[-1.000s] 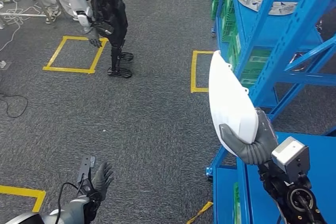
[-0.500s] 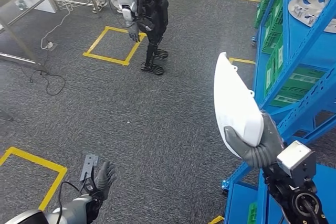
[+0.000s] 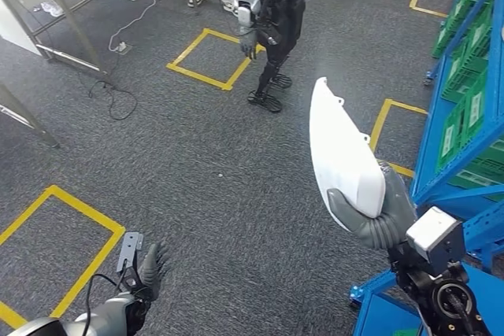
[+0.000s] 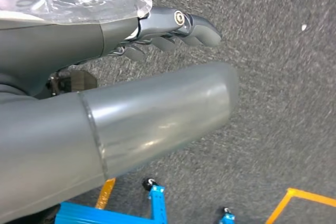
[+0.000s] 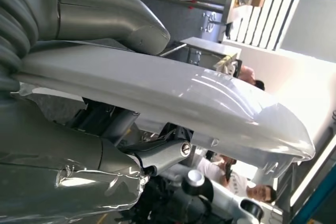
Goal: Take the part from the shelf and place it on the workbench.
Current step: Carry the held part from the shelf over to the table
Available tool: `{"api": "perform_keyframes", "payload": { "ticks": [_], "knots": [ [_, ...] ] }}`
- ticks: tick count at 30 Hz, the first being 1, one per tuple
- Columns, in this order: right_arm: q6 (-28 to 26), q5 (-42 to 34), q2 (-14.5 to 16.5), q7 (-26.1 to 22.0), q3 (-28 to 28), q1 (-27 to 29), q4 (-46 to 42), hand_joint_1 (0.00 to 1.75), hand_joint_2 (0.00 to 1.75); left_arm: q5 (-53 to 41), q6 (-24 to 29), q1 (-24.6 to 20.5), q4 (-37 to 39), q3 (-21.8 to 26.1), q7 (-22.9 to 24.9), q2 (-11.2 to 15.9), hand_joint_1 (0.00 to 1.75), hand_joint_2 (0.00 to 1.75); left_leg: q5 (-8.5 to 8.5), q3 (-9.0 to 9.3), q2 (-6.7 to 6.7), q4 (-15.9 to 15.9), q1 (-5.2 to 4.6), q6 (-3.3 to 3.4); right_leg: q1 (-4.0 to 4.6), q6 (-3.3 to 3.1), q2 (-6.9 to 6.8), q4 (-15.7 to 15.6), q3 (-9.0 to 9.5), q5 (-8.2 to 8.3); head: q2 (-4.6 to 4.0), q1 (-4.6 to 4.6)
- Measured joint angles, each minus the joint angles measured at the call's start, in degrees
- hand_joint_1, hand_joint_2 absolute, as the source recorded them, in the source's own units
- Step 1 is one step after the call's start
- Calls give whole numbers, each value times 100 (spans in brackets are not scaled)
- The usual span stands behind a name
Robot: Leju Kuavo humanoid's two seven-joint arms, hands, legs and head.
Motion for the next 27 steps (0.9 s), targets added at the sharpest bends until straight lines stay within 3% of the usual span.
{"api": "perform_keyframes", "payload": {
  "ticks": [2, 4, 5, 6, 7, 9, 11, 13, 15, 17, 19, 21, 22, 23, 24, 26, 27],
  "knots": [
    [-2, 0, 0, -5, -6, -4, -2, 175, 175, -19, -4, 7, 0, 0, -6, 1, 0, 0, -5, 37, -112, -17, 21, 60, -31, 45, 221, 303, -118, -213, 0, 37],
    [-3, 1, -1, -12, -13, 4, -2, 175, 175, -41, -2, 3, 0, 0, -13, -3, 0, 0, -15, 52, -228, -19, 20, 98, -37, 54, 516, 1121, -528, -582, 0, 84],
    [-3, 1, -2, -14, -14, 17, 0, 175, 175, -52, 2, 0, 0, 0, -14, -8, 0, 0, -19, 53, -295, -18, 9, 108, -34, 47, 577, 1537, -754, -719, 0, 97],
    [-3, 2, -2, -14, -15, 35, 3, 175, 175, -62, 5, -1, 0, 0, -14, -15, 0, 0, -22, 57, -376, -16, -3, 118, -27, 33, 617, 1844, -939, -776, 0, 103],
    [-3, 2, -3, -14, -16, 52, 7, 175, 175, -69, 9, -1, 0, 0, -13, -22, 0, 0, -25, 64, -459, -15, -14, 123, -17, 8, 636, 1892, -1003, -700, 0, 106],
    [-3, 2, -6, -15, -22, 71, 13, 175, 175, -74, 14, 0, 0, 0, -12, -39, 0, 0, -31, 98, -637, -15, -33, 122, 15, -81, 731, 1262, -787, -222, 0, 116],
    [-2, 2, -9, -18, -30, 71, 14, 175, 175, -78, 16, -6, 0, 0, -11, -58, 0, 0, -38, 117, -789, -12, -37, 106, 27, -189, 1005, 425, -421, 174, 0, 111],
    [0, 2, -9, -22, -32, 72, 14, 175, 175, -83, 20, -14, 0, 0, -10, -64, 0, 0, -30, 83, -910, -11, -16, 66, 34, -229, 1144, 103, -255, 229, 0, 108],
    [4, 2, -9, -28, -33, 75, 14, 175, 175, -87, 26, -2, 0, -1, -7, -49, 0, 0, -21, 53, -1001, -12, 0, 5, 26, -224, 1018, 26, -200, 233, 0, 118],
    [9, 2, -8, -38, -38, 77, 13, 175, 175, -96, 34, 7, 0, -2, -4, -37, 0, 0, -153, -47, -770, 194, -29, -55, -10, -241, 872, -63, -132, 262, 0, 87],
    [19, 2, -8, -46, -40, 88, 14, 175, 175, -106, 55, -10, 0, -2, -3, -36, 0, 0, -487, -409, -379, 882, -41, -109, -14, -261, 712, -102, -96, 270, 0, 37],
    [29, 2, -9, -46, -39, 110, 18, 175, 175, -113, 73, -14, 0, -2, -1, -39, 0, 0, -710, -824, -220, 1600, -1, -154, -9, -267, 539, -95, -93, 249, 0, 13],
    [32, 2, -9, -45, -39, 119, 21, 175, 175, -115, 78, -7, 0, -2, -1, -41, 0, 0, -674, -902, -190, 1696, 23, -173, -11, -262, 456, -90, -89, 233, 0, 7],
    [32, 2, -9, -45, -39, 122, 22, 175, 175, -116, 82, -1, 0, -2, -1, -39, 0, 0, -533, -847, -158, 1544, 43, -188, -18, -249, 378, -81, -80, 212, 0, -2],
    [31, 2, -9, -45, -39, 121, 22, 175, 175, -117, 86, 2, 0, -2, -1, -35, 0, 0, -327, -674, -98, 1185, 57, -199, -26, -228, 301, -69, -64, 185, 0, -10],
    [29, 2, -9, -45, -40, 117, 22, 175, 175, -117, 92, -9, 0, -2, -1, -29, 0, 0, 3, -253, 157, 361, 50, -185, -10, -161, 168, -35, -29, 113, 0, -45],
    [30, 2, -9, -45, -41, 114, 22, 175, 175, -119, 92, -17, 0, -2, -1, -30, 0, 0, 71, -126, 235, 119, 38, -157, 8, -127, 111, -23, -10, 79, 0, -44]
  ]
}}
